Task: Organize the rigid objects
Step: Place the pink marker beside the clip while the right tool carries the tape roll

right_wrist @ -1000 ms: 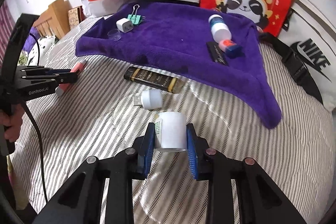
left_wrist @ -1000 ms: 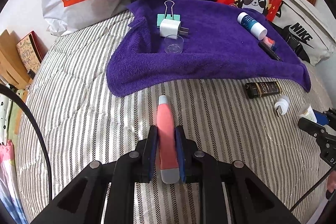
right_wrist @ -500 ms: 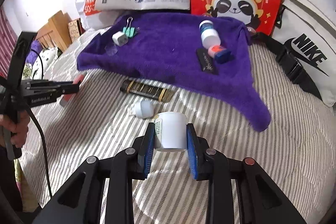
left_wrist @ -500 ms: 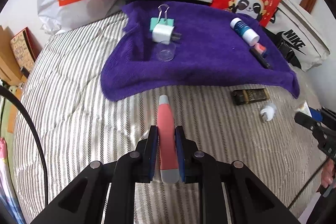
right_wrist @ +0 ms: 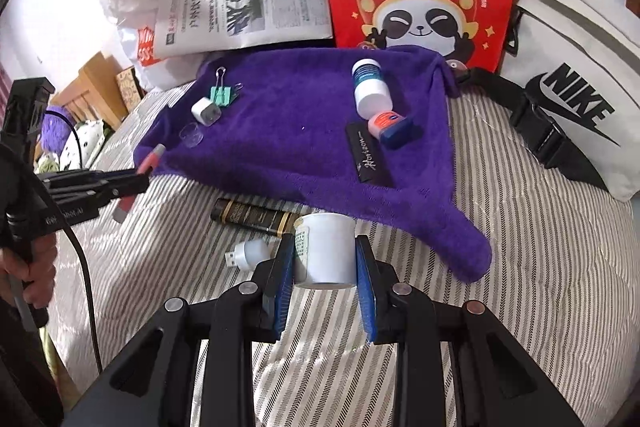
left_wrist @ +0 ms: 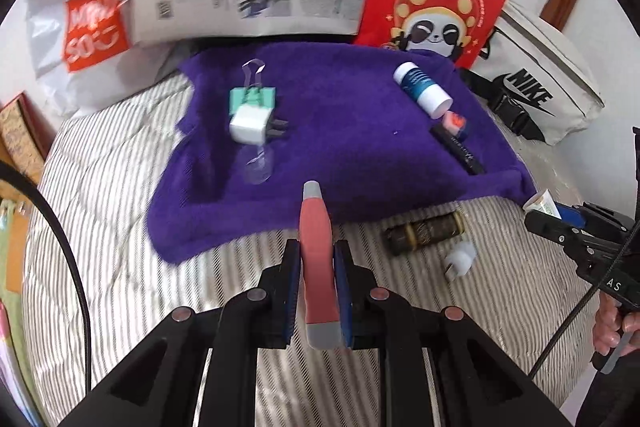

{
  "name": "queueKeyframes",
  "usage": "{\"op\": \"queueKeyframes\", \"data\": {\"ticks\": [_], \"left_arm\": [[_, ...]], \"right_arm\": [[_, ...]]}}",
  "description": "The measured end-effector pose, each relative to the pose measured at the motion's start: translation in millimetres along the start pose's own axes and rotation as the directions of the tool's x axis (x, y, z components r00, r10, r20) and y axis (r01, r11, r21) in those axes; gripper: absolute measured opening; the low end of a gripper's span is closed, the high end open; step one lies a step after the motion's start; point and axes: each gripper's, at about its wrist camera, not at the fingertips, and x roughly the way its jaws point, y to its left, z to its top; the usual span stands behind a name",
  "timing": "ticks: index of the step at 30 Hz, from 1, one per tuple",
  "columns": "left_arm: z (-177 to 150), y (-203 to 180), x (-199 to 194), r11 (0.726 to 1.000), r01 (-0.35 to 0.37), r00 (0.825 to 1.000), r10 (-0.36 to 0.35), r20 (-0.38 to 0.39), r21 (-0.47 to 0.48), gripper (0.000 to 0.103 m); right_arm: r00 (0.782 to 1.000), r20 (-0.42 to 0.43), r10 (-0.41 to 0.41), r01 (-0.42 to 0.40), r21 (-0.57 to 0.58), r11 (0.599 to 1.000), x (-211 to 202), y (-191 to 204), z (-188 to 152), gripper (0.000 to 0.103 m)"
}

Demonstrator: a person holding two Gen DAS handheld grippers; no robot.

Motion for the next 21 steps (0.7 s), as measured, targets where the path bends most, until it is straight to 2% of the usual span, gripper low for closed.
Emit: {"op": "queueKeyframes", "data": {"ticks": [5, 10, 21], "left_arm": [[20.8, -16.3, 1.2, 0.998, 0.042, 0.999, -0.042, 0.017, 0.044, 0.017], [34.0, -23.5, -1.1, 0.996, 0.044, 0.998, -0.046, 0.031, 0.072, 0.017], [52.9, -16.0, 6.0, 0.998, 0.045, 0.999, -0.047, 0.024, 0.047, 0.017]], "right_arm": [[0.999, 0.008, -0.033, 0.033, 0.007, 0.999, -4.0, 0.4, 8.1, 0.029], [0.999, 0.029, -0.044, 0.044, 0.003, 0.999, -9.6, -1.3, 16.9, 0.029], [0.998, 0.044, -0.046, 0.045, 0.009, 0.999, -8.0, -12.7, 24.7, 0.029]]}}
